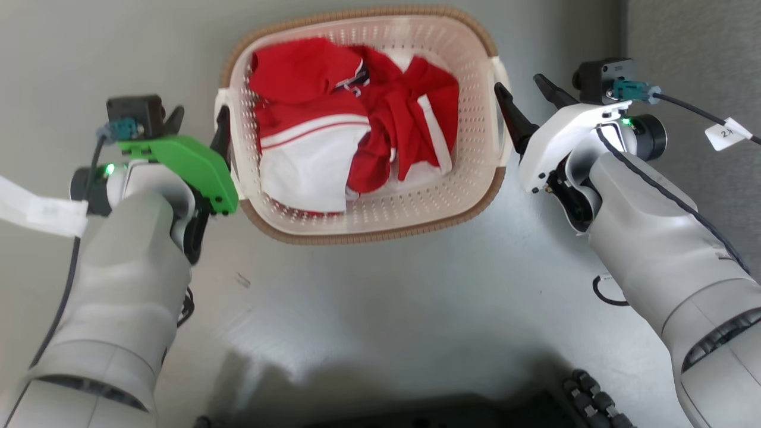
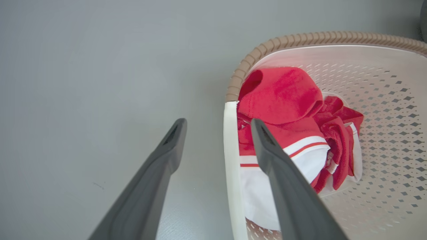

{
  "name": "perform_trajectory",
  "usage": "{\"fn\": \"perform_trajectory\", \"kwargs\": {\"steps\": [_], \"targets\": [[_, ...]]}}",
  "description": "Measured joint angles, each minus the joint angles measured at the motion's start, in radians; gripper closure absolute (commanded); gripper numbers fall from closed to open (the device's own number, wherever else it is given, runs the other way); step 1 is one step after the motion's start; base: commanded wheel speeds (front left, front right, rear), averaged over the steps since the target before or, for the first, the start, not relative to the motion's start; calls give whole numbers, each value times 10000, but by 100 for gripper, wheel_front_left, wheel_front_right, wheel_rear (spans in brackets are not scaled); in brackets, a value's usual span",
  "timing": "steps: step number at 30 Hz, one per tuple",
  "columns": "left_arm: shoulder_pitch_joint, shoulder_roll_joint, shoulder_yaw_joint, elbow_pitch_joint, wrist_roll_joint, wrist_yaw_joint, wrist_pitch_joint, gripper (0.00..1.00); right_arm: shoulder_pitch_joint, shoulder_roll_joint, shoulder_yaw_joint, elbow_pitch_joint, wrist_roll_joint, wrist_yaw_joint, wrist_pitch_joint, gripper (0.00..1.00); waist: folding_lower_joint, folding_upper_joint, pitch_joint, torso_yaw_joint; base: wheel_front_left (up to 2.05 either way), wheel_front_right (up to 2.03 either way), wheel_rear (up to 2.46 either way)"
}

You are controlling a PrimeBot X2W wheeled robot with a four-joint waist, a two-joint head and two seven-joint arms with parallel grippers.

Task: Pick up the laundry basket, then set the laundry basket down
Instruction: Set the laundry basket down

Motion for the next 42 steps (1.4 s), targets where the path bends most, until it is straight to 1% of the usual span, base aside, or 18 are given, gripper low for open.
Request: {"fn": "perform_trajectory", "kwargs": {"steps": [5,7,10,13,18,21,22,24,25,29,31,34,39,41,42], "targets": [[409,10,136,-207,21,50,0,0,353,-119,-222,-353,-56,-12,0,0,0,0,-627,-15,0,0,0],[565,54,336,-591,19,169,0,0,563,-174,-366,-537,-56,-104,0,0,0,0,-895,-22,0,0,0],[707,144,621,-1189,21,314,-2,0,844,-286,-585,-848,-81,-115,0,0,0,0,-1303,-32,0,0,0],[1021,219,790,-1699,100,408,-2,0,1137,-357,-871,-1168,-155,-293,-2,0,0,0,-1720,-41,0,0,0],[1698,314,1101,-2550,244,585,-2,0,1742,-458,-1313,-1636,-182,-447,0,0,-1,0,-2426,-45,0,0,0],[2058,332,1277,-3024,464,711,-2,0,2060,-500,-1496,-1967,-318,-533,0,0,0,0,-2853,-39,0,0,0],[2320,378,1398,-3338,656,811,-2,0,2245,-512,-1639,-2245,-378,-556,0,0,-1,0,-3140,-33,0,0,0],[2580,416,1521,-3697,740,844,-2,0,2416,-520,-1810,-2546,-443,-569,0,0,-1,0,-3428,-29,0,0,0],[2706,437,1597,-3891,796,905,-4,0,2516,-522,-1921,-2746,-472,-635,-2,0,0,0,-3569,-28,0,0,0],[3169,640,1941,-4660,1055,1141,-4,0,2868,-527,-2113,-3344,-754,-658,0,0,-1,0,-4130,-39,0,0,0],[3376,698,2046,-5012,1283,1208,-27,0,3053,-577,-2220,-3607,-974,-736,0,0,-1,0,-4398,-51,0,0,0],[3696,692,2161,-5567,1459,1365,-31,0,3334,-742,-2454,-4010,-1183,-963,0,0,-1,0,-4787,-69,0,0,0],[4243,734,2372,-6427,1889,1555,-31,0,3799,-918,-2886,-4767,-1590,-1200,0,0,-1,0,-5364,-96,0,0,0],[4473,756,2391,-6757,2033,1643,-31,0,3998,-959,-3055,-5079,-1720,-1344,0,0,-1,0,-5568,-106,0,0,0],[4591,765,2406,-6911,2065,1645,-31,0,4095,-966,-3114,-5223,-1764,-1346,-2,0,-1,0,-5668,-111,0,0,0]]}}
